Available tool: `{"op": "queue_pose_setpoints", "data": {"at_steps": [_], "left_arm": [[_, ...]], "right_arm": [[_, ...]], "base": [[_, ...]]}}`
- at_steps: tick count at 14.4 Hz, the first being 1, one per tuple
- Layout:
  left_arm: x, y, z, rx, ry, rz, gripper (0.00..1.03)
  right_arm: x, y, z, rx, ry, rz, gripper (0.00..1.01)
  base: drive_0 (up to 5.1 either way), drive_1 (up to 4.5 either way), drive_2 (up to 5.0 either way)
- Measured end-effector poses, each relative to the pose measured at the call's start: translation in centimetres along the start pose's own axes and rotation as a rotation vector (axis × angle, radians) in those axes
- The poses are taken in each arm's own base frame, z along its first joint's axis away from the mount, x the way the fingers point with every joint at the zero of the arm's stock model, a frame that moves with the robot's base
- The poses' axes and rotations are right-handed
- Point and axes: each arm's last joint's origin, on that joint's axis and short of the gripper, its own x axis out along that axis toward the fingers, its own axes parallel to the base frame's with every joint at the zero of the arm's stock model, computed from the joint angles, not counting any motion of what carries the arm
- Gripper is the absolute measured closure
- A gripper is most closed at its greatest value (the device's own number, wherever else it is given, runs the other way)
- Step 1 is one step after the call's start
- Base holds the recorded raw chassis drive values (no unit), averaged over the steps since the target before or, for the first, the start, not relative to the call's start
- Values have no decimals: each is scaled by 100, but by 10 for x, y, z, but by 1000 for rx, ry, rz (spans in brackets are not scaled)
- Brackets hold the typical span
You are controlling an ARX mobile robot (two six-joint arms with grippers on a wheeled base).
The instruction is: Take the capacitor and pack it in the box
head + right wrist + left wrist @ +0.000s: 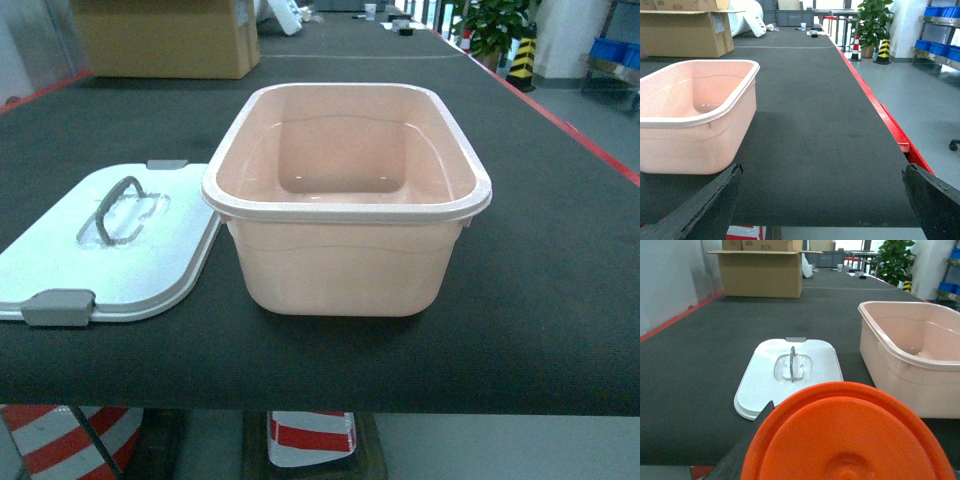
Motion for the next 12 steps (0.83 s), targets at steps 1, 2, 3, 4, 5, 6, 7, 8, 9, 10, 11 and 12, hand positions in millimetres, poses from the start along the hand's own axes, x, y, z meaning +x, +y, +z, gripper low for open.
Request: {"op": "queue_pose_setpoints", "data": {"at_steps": [1, 2, 3, 4, 5, 6, 7, 8, 9, 10, 11, 12], "left_arm": [[0, 0, 0, 0, 0, 0, 60], [0, 0, 0, 0, 0, -1, 60], [0, 0, 0, 0, 0, 0, 60], [0, 0, 0, 0, 0, 0, 60], [0, 0, 0, 0, 0, 0, 60], [0, 0, 0, 0, 0, 0, 60], [0, 0, 0, 0, 0, 0, 60], [0, 0, 0, 0, 0, -1, 60], [0, 0, 0, 0, 0, 0, 60], [0, 0, 0, 0, 0, 0, 60], [2, -1, 2, 3, -12, 27, 60], [12, -7, 8, 2, -22, 13, 60]], "right_arm": [[0, 0, 0, 0, 0, 0, 3], [0, 0, 0, 0, 0, 0, 3], [0, 0, 0, 0, 0, 0, 3], [0, 0, 0, 0, 0, 0, 3], [0, 0, 0, 0, 0, 0, 3], [0, 0, 0, 0, 0, 0, 3], [0, 0, 0, 0, 0, 0, 3], [0, 0, 0, 0, 0, 0, 3], [0, 0, 0, 0, 0, 0, 3], [0, 0, 0, 0, 0, 0, 3], [0, 0, 0, 0, 0, 0, 3], [0, 0, 0, 0, 0, 0, 3]], "base": [[0, 0, 0], [0, 0, 0], [0, 0, 0], [0, 0, 0], [0, 0, 0], [0, 0, 0], [0, 0, 0], [0, 0, 0], [0, 0, 0], [0, 0, 0], [0, 0, 0], [0, 0, 0]]}}
